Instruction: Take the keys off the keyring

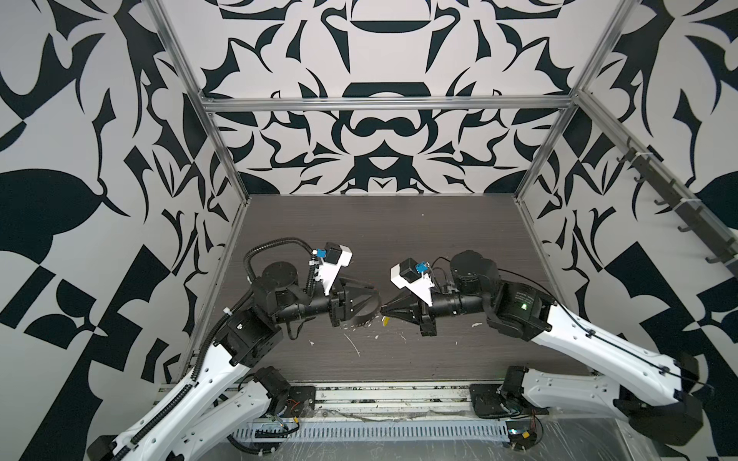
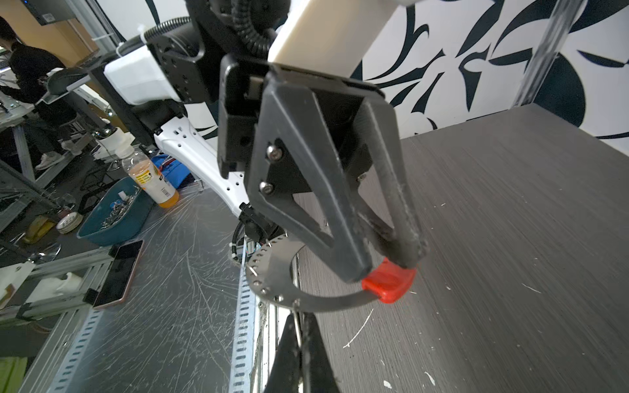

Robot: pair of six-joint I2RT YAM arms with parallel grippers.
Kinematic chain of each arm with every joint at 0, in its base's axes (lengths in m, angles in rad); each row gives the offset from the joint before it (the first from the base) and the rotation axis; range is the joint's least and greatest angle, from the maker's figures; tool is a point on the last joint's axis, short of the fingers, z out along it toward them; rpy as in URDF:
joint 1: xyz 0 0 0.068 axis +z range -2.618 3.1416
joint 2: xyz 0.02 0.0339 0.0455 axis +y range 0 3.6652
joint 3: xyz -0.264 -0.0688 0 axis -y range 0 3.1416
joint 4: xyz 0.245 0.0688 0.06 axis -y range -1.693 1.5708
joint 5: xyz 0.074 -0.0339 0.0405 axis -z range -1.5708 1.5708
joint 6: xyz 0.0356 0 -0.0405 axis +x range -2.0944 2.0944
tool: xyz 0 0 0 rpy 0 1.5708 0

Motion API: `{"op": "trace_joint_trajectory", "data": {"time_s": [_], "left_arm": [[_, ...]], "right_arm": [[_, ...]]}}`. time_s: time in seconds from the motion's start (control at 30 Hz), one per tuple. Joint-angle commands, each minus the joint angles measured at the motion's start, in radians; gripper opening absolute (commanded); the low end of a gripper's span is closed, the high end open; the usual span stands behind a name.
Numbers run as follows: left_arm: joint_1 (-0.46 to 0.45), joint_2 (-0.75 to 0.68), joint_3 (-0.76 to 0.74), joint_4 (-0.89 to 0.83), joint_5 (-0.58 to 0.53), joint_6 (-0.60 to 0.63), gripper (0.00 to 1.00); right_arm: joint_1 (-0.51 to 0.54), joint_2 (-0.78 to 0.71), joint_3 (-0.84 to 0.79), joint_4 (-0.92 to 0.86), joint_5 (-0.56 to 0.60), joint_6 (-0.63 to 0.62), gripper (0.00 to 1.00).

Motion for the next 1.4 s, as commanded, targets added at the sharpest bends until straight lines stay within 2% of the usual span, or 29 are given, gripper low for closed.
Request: {"op": "trace_joint_trajectory", "data": {"time_s": [0.0,0.13,0.3,0.57,0.9,1.07,1.2,1.3,1.37], "left_arm": [[-0.003,0.005,0.034,0.050,0.127,0.014,0.33],[-0.003,0.002,0.025,0.066,0.161,0.002,0.33],[-0.003,0.020,0.037,0.045,0.200,-0.006,0.28],[-0.010,0.024,0.057,-0.024,0.192,0.007,0.29],[-0.060,0.046,0.104,-0.163,0.087,0.070,0.29],[-0.076,0.057,0.113,-0.178,0.054,0.083,0.21],[-0.088,0.059,0.116,-0.181,0.036,0.091,0.18],[-0.096,0.060,0.116,-0.192,0.015,0.097,0.19],[-0.098,0.060,0.117,-0.200,0.007,0.099,0.24]], "right_arm": [[0.000,-0.002,0.051,0.003,-0.044,-0.024,0.00],[-0.004,0.005,0.060,0.000,-0.047,-0.026,0.00],[-0.009,0.015,0.076,-0.007,-0.054,-0.026,0.00],[-0.015,0.017,0.084,-0.012,-0.045,-0.019,0.00],[-0.016,0.022,0.091,-0.009,-0.028,-0.015,0.00],[-0.016,0.030,0.097,-0.007,-0.031,-0.009,0.00],[-0.015,0.030,0.097,-0.001,-0.027,-0.005,0.00],[-0.016,0.027,0.094,0.009,-0.020,0.000,0.00],[-0.018,0.024,0.096,0.012,-0.010,0.002,0.00]]}}
